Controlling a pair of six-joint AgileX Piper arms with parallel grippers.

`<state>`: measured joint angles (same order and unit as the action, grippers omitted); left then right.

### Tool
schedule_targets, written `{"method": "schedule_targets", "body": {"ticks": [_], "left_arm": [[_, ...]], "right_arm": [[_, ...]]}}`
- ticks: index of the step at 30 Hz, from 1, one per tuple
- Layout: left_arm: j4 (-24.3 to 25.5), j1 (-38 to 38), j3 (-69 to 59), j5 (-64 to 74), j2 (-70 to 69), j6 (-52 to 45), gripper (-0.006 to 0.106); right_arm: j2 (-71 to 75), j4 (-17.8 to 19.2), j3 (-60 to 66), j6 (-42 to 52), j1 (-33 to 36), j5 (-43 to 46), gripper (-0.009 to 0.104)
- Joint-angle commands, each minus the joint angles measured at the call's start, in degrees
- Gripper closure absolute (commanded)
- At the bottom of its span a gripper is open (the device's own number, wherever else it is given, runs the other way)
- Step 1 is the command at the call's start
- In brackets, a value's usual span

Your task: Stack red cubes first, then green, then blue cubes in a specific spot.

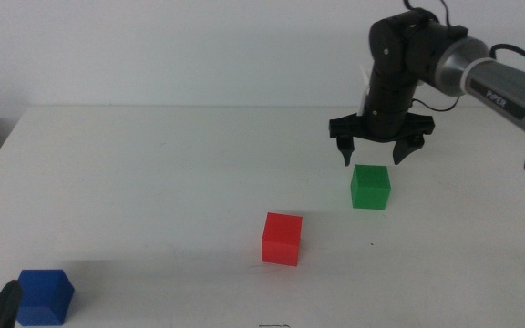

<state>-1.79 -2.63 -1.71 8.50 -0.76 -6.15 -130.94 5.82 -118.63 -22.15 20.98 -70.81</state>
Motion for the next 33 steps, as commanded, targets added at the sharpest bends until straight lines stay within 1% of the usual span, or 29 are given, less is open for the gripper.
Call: {"method": "schedule_targets", "body": {"ticks": [1,3,6,8,10,13,15,23,26,27,28,30,31,32,33], "left_arm": [[-0.24,-0.10,0.21,-4.19,-1.18,0.22,0.011],[-0.24,-0.10,0.21,-4.19,-1.18,0.22,0.011],[-0.24,-0.10,0.21,-4.19,-1.18,0.22,0.011],[-0.24,-0.10,0.21,-4.19,-1.18,0.22,0.011],[-0.24,-0.10,0.21,-4.19,-1.18,0.22,0.011],[-0.24,-0.10,0.21,-4.19,-1.18,0.22,0.011],[-0.24,-0.10,0.21,-4.19,-1.18,0.22,0.011],[-0.24,-0.10,0.21,-4.19,-1.18,0.22,0.011],[-0.24,-0.10,0.21,-4.19,-1.18,0.22,0.011],[-0.24,-0.10,0.21,-4.19,-1.18,0.22,0.011],[-0.24,-0.10,0.21,-4.19,-1.18,0.22,0.011],[-0.24,-0.10,0.21,-4.19,-1.18,0.22,0.011],[-0.24,-0.10,0.21,-4.19,-1.18,0.22,0.011],[-0.24,-0.10,0.21,-4.19,-1.18,0.22,0.011],[-0.24,-0.10,0.21,-4.19,-1.18,0.22,0.011]], "right_arm": [[5.06,-1.16,-1.29,1.82,-1.41,-3.86,0.016],[7.00,-2.59,1.47,2.42,-1.92,-3.86,0.016],[9.07,-1.15,7.42,-0.41,-1.98,-3.74,0.016],[9.23,-1.40,9.09,-1.62,-1.81,-3.45,0.016],[9.17,-2.76,9.77,-2.66,-1.62,-2.12,0.016],[9.17,-5.82,9.92,-3.87,-1.62,1.42,0.016],[8.97,-6.83,9.92,-4.03,-1.41,3.04,0.016],[6.50,-5.82,9.92,-5.81,0.05,4.65,0.016],[5.47,-3.30,9.92,-6.66,0.05,4.59,0.019],[5.33,-2.50,9.92,-6.67,0.05,4.59,0.022],[4.94,-1.82,9.92,-6.67,0.05,4.59,0.028],[4.60,-1.16,9.92,-6.62,0.05,4.84,0.045],[4.55,-1.04,9.92,-6.24,0.05,5.65,0.058],[4.55,-0.74,9.92,-4.82,0.19,5.95,0.074],[4.77,-0.27,9.92,-3.44,0.44,6.09,0.086]]}}
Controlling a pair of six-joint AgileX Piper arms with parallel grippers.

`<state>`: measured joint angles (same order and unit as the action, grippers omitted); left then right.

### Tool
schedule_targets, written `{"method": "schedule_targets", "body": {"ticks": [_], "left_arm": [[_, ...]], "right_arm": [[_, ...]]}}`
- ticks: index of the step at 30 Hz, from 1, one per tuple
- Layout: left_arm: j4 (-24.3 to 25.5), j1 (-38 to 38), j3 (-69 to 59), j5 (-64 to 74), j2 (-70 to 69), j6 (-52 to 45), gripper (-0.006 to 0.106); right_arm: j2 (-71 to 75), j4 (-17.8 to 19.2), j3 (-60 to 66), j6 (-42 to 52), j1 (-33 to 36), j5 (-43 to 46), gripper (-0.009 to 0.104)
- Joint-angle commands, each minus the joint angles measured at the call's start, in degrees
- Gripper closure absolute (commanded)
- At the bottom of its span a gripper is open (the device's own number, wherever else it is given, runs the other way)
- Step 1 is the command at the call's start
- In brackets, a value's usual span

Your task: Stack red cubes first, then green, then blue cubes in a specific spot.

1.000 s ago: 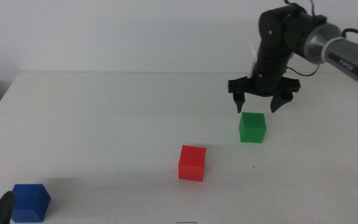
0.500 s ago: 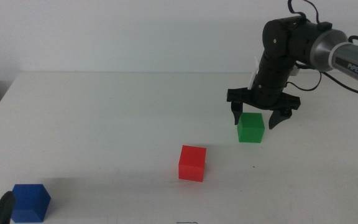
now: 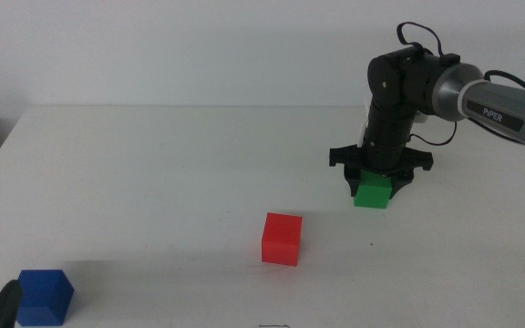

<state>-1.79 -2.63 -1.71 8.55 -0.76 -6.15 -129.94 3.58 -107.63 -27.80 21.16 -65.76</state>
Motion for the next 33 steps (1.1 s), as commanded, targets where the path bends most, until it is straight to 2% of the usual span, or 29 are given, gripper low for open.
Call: {"method": "schedule_targets", "body": {"ticks": [1,5,9,13,16,21,24,28,33], "left_arm": [[-0.24,-0.10,0.21,-4.25,-1.18,0.22,0.011],[-0.24,-0.10,0.21,-4.25,-1.18,0.22,0.011],[-0.24,-0.10,0.21,-4.25,-1.18,0.22,0.011],[-0.24,-0.10,0.21,-4.25,-1.18,0.22,0.011],[-0.24,-0.10,0.21,-4.25,-1.18,0.22,0.011],[-0.24,-0.10,0.21,-4.25,-1.18,0.22,0.011],[-0.24,-0.10,0.21,-4.25,-1.18,0.22,0.011],[-0.24,-0.10,0.21,-4.25,-1.18,0.22,0.011],[-0.24,-0.10,0.21,-4.25,-1.18,0.22,0.011]], "right_arm": [[4.18,3.10,-1.08,3.35,0.40,0.93,0.097],[8.80,8.09,-0.95,3.59,2.45,-4.45,0.096],[17.16,10.73,3.62,-0.16,7.92,-7.29,0.096],[23.09,9.77,9.57,-8.99,13.83,-3.88,0.096],[23.55,8.80,8.23,-13.33,17.99,-2.29,0.096],[19.07,10.37,2.05,-18.69,24.50,-4.85,0.096],[15.98,10.20,-1.22,-20.94,24.84,-8.52,0.096],[13.96,9.11,-1.74,-23.24,24.84,-8.23,0.096],[12.90,9.48,-1.74,-23.67,24.72,-8.48,0.096]]}}
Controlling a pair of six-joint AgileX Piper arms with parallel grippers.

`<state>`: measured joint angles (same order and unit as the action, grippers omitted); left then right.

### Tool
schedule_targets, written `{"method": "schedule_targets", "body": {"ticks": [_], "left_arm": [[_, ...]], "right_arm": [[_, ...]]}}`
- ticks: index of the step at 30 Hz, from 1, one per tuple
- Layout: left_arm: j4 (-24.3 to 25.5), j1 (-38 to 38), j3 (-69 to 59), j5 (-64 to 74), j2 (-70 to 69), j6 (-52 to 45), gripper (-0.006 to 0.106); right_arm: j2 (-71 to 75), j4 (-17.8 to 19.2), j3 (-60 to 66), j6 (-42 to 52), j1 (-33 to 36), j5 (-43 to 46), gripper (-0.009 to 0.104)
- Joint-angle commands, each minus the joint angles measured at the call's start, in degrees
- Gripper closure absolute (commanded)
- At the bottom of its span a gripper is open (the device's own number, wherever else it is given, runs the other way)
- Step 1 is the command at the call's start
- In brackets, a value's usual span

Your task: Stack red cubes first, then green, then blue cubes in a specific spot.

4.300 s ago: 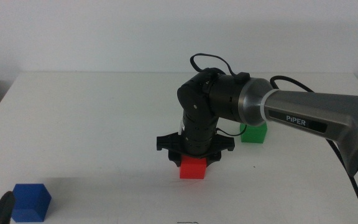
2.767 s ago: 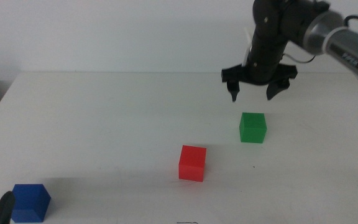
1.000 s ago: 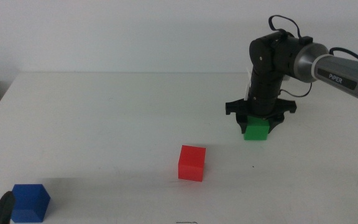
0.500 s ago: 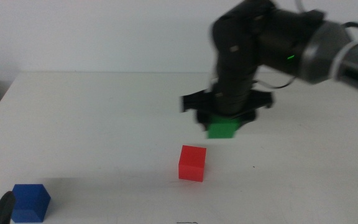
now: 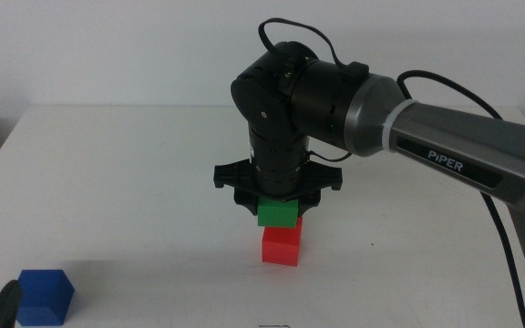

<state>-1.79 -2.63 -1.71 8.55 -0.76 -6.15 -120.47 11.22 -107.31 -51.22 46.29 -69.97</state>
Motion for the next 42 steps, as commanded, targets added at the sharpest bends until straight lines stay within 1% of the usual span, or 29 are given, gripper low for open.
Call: {"method": "schedule_targets", "body": {"ticks": [1,4,12,21,28,34,42], "left_arm": [[-0.24,-0.10,0.21,-4.25,-1.18,0.22,0.011],[-0.24,-0.10,0.21,-4.25,-1.18,0.22,0.011],[-0.24,-0.10,0.21,-4.25,-1.18,0.22,0.011],[-0.24,-0.10,0.21,-4.25,-1.18,0.22,0.011],[-0.24,-0.10,0.21,-4.25,-1.18,0.22,0.011],[-0.24,-0.10,0.21,-4.25,-1.18,0.22,0.011],[-0.24,-0.10,0.21,-4.25,-1.18,0.22,0.011]], "right_arm": [[3.43,2.01,-2.06,-0.25,-0.41,-4.27,0.096],[3.43,2.43,-2.06,-0.25,-0.51,-4.52,0.096],[3.43,0.81,-2.01,-0.25,-0.83,-4.57,0.096],[3.49,0.07,-2.01,3.61,-1.10,-4.57,0.096],[3.60,-0.41,-2.01,4.54,-1.10,-4.57,0.096],[4.18,-3.02,0.79,4.54,-1.41,-4.50,0.096],[4.11,-1.43,1.21,2.52,-2.16,-4.50,0.096]]}}
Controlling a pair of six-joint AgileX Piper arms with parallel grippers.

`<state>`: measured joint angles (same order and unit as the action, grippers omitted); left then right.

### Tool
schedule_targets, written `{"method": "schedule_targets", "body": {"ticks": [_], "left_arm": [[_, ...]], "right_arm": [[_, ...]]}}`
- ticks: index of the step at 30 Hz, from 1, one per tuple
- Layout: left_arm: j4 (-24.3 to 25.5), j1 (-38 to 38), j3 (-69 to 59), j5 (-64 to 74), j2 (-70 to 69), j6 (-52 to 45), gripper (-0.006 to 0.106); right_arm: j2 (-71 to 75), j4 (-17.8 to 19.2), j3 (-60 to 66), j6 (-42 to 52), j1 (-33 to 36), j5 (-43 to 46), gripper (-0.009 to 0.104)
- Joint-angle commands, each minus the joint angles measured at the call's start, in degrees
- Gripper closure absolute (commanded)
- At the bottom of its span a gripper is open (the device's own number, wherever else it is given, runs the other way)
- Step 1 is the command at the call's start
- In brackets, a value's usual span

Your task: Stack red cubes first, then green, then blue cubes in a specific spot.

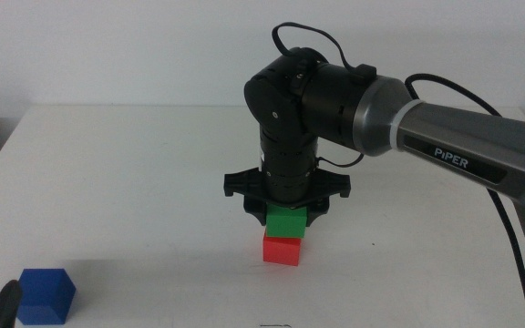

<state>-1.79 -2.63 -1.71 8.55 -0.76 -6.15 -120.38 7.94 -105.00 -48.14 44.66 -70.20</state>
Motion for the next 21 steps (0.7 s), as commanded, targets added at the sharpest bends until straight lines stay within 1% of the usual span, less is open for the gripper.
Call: {"method": "schedule_targets", "body": {"ticks": [1,12,13,15,19,20,21], "left_arm": [[-0.24,-0.10,0.21,-4.25,-1.18,0.22,0.011],[-0.24,-0.10,0.21,-4.25,-1.18,0.22,0.011],[-0.24,-0.10,0.21,-4.25,-1.18,0.22,0.011],[-0.24,-0.10,0.21,-4.25,-1.18,0.22,0.011],[-0.24,-0.10,0.21,-4.25,-1.18,0.22,0.011],[-0.24,-0.10,0.21,-4.25,-1.18,0.22,0.011],[-0.24,-0.10,0.21,-4.25,-1.18,0.22,0.011]], "right_arm": [[4.02,1.84,-1.10,-0.56,-0.53,-4.27,0.096],[3.72,1.77,-0.06,-1.03,-0.91,-3.76,0.096],[3.52,0.63,-0.06,-1.19,-0.91,-1.95,0.096],[3.52,0.13,-0.06,-1.19,-0.91,-1.31,0.096],[3.52,0.06,-0.06,-1.19,-0.91,-1.04,0.096],[3.46,0.06,-0.06,-1.19,-0.81,1.01,0.096],[3.46,0.06,-0.06,-1.19,-0.81,1.16,0.096]]}}
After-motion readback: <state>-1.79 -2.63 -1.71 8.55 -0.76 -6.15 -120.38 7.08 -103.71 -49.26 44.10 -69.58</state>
